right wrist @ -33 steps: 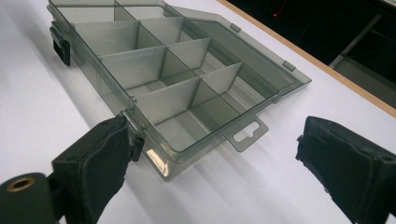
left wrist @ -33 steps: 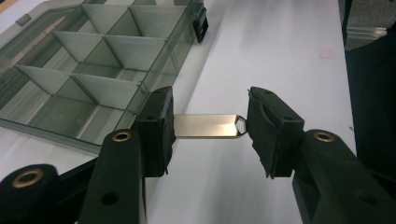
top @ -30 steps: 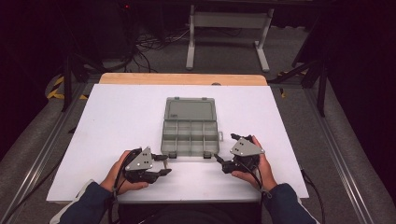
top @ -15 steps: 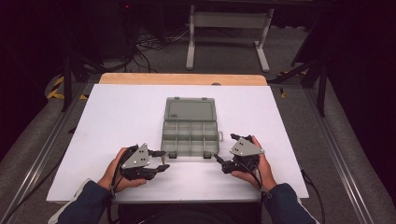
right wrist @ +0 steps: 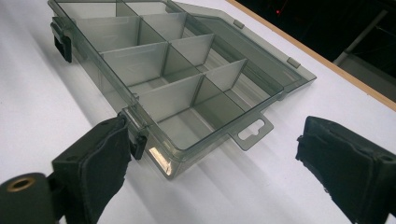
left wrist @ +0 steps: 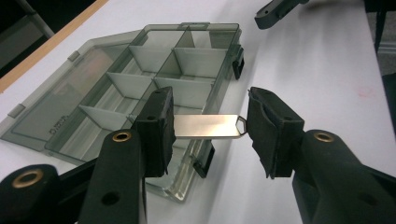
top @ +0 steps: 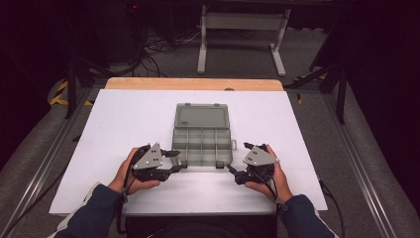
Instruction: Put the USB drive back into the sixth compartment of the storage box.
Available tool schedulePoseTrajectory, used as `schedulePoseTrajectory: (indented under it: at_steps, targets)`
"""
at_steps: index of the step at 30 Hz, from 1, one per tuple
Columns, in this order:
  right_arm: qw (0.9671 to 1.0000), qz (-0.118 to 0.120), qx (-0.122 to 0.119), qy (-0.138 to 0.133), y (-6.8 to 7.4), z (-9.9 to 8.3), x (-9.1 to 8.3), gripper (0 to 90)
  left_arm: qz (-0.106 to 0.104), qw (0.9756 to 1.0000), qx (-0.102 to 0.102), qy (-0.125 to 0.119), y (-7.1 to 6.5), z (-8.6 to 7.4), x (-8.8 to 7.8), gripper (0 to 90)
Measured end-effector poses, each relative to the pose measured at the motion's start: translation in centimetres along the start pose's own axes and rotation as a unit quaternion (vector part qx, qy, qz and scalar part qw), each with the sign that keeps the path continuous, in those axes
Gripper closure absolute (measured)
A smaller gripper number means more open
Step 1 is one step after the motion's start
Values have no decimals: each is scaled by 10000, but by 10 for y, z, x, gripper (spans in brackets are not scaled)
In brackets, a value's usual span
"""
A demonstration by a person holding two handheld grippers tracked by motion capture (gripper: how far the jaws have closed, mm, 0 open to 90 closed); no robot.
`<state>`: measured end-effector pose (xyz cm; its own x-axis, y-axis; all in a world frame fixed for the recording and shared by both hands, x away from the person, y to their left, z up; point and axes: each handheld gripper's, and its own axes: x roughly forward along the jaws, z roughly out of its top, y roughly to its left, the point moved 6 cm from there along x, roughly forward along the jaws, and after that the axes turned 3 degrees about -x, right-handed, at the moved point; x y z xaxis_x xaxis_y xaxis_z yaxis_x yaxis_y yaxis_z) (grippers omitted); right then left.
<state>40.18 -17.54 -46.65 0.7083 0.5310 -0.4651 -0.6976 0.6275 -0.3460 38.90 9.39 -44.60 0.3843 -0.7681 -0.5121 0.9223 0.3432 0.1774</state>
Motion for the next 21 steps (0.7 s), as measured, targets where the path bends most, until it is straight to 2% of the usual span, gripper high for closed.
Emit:
schedulePoseTrajectory:
  at_steps: [5, 12, 21]
  targets:
    - [10000, 15, 2, 3, 0, 0, 0, 93, 12, 10000, -31, -34, 5, 5, 6, 531]
    - [10000, 26, -2, 6, 1, 0, 1, 93, -64, 9999, 66, -97, 3, 16, 16, 531]
    - [10000, 37, 10, 3, 0, -1, 1, 93, -134, 9998, 66, -134, 2, 24, 31, 531]
